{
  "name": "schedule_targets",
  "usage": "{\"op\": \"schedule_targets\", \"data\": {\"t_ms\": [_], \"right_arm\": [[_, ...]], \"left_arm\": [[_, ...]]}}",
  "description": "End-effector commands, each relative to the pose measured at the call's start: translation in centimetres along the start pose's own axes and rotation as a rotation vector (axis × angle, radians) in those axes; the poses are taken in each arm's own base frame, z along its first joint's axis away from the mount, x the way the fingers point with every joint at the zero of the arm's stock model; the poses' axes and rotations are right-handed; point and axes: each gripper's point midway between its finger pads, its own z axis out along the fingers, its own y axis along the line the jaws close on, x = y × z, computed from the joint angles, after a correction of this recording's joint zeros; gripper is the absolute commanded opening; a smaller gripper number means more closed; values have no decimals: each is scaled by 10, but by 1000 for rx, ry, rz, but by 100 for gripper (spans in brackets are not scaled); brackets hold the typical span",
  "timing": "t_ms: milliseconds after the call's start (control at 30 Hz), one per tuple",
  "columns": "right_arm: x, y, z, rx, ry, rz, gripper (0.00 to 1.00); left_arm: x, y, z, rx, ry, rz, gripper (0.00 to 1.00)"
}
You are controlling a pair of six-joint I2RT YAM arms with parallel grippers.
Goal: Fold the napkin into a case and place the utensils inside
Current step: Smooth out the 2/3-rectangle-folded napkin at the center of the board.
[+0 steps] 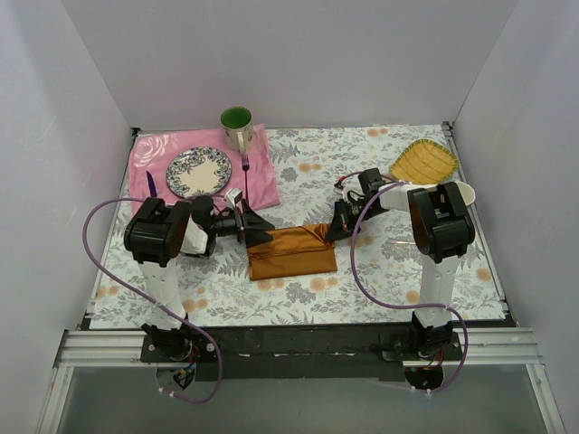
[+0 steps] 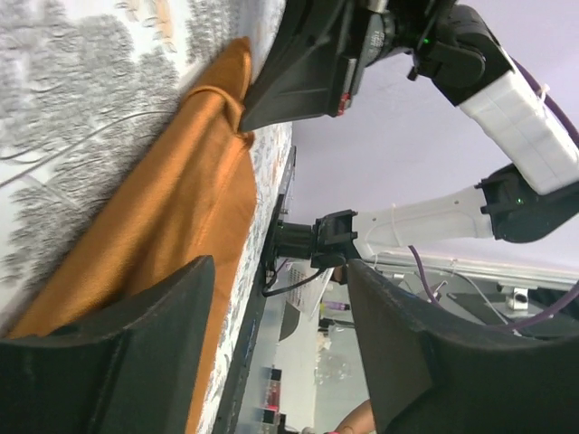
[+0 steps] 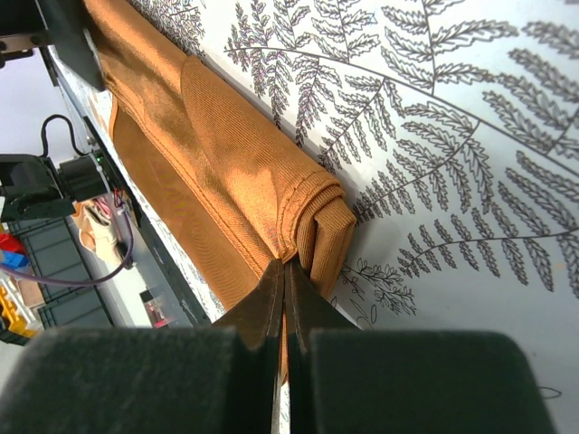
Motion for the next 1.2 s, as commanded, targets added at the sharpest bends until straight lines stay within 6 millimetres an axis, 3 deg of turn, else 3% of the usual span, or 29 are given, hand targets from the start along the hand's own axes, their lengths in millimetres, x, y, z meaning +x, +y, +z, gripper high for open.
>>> {"op": "schedule_targets", "data": {"t_ms": [0, 33, 133, 233, 333, 467, 700, 833, 967, 1100, 1167], "right_arm": [[1, -38, 4, 153, 0, -45, 1], [0, -35, 3, 151, -3, -54, 1], [-3, -30, 1, 140, -9, -70, 1], [-7, -24, -1, 131, -17, -81, 5], [-16, -13, -8, 123, -39, -107, 14], [-23, 9, -27, 126, -48, -145, 31], [-50, 38, -63, 174, -45, -337, 46], [-74, 45, -59, 142, -83, -373, 48], [-93, 76, -41, -22, -153, -326, 50], [-78, 102, -14, -185, -109, -208, 52], [-70, 101, -3, -222, -105, -182, 54]], "left_arm": [[7, -54, 7, 95, 71, 185, 53], [6, -60, 12, 104, 76, 210, 48], [3, -53, 30, 59, 69, 234, 36], [-1, -22, 41, -33, 41, 160, 25], [-5, 16, 40, -151, 27, 91, 16], [5, 56, 34, -293, 55, 37, 7], [6, 75, 28, -372, 66, 58, 2], [6, 77, 28, -384, 75, 87, 1], [8, 79, 26, -397, 81, 100, 1], [10, 82, 24, -406, 85, 95, 1], [11, 83, 24, -407, 86, 92, 1]]}}
